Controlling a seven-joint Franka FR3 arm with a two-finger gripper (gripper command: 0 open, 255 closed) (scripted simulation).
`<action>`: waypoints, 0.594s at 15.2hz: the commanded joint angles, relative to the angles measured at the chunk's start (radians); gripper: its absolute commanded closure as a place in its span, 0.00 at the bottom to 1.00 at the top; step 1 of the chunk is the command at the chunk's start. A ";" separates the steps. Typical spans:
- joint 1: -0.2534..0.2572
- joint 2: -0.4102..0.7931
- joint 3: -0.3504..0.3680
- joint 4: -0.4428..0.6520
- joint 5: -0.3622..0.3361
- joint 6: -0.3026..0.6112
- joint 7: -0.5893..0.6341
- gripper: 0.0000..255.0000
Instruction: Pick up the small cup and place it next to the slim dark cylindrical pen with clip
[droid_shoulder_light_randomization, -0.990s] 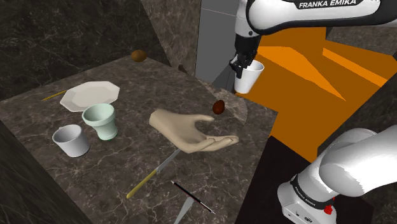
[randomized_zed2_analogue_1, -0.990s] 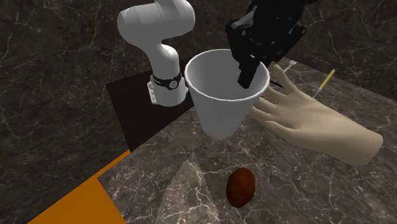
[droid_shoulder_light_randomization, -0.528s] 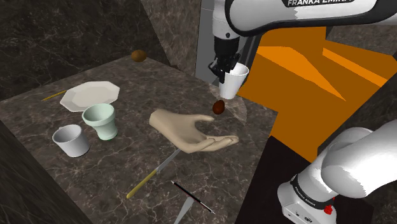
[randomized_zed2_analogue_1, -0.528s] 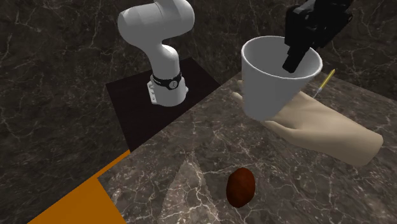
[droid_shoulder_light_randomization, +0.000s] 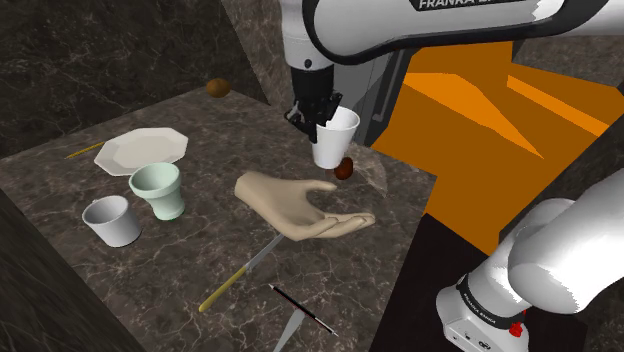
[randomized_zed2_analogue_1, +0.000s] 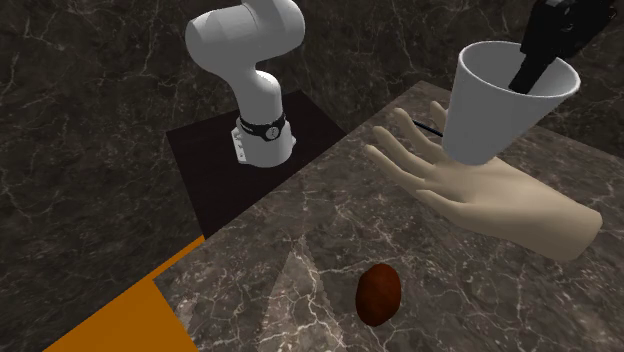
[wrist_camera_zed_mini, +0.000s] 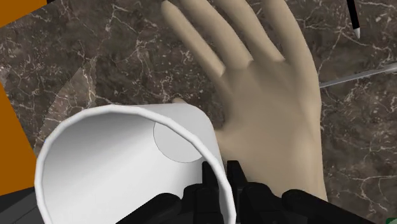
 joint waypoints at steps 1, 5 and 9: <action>0.019 0.052 0.035 0.057 -0.010 -0.016 0.059 1.00; 0.063 0.171 0.093 0.187 -0.049 -0.056 0.166 1.00; 0.127 0.309 0.139 0.345 -0.106 -0.111 0.271 1.00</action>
